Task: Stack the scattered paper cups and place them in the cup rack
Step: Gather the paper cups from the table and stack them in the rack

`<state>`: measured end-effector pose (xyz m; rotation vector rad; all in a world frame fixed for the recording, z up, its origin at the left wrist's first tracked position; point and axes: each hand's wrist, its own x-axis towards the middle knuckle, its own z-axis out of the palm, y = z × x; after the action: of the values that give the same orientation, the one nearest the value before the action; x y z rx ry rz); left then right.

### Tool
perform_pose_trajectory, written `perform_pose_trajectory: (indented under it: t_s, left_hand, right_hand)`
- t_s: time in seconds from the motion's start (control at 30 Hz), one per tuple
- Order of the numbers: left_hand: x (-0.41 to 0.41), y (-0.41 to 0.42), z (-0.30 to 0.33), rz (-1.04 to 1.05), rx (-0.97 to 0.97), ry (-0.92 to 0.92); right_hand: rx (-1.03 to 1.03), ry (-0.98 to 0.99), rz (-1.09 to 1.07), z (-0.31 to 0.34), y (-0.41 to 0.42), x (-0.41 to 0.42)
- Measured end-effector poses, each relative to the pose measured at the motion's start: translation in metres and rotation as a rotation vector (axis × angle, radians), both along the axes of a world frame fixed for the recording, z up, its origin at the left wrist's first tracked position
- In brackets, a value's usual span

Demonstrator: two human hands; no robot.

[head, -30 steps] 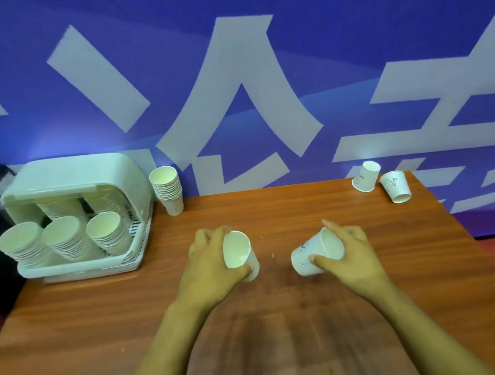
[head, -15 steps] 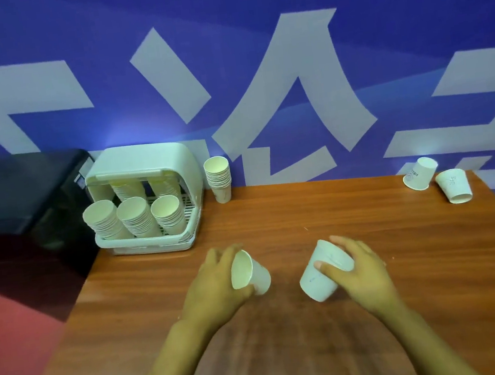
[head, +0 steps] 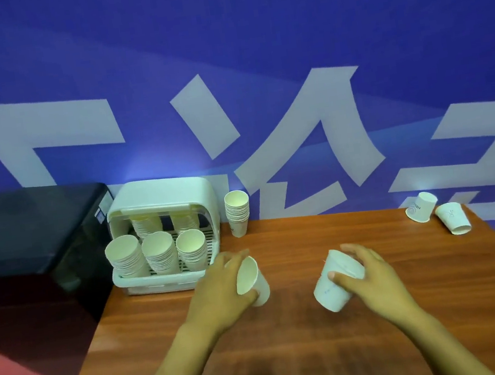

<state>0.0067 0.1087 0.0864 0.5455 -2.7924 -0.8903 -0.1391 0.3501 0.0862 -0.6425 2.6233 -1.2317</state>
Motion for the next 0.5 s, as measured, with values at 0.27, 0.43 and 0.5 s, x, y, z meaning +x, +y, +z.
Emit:
perform_pose_trajectory:
  t_s: [0.27, 0.43, 0.5]
  left_hand:
    - [0.029, -0.108, -0.002, 0.149, -0.054, 0.07]
    - [0.014, -0.149, 0.0, 0.186, -0.077, 0.191]
    - [0.004, -0.157, -0.002, 0.168, -0.107, 0.215]
  right_hand:
    - [0.03, 0.025, 0.007, -0.007, -0.095, 0.039]
    - [0.053, -0.017, -0.02, -0.021, -0.119, 0.051]
    - [0.069, -0.037, -0.038, -0.026, -0.12, 0.051]
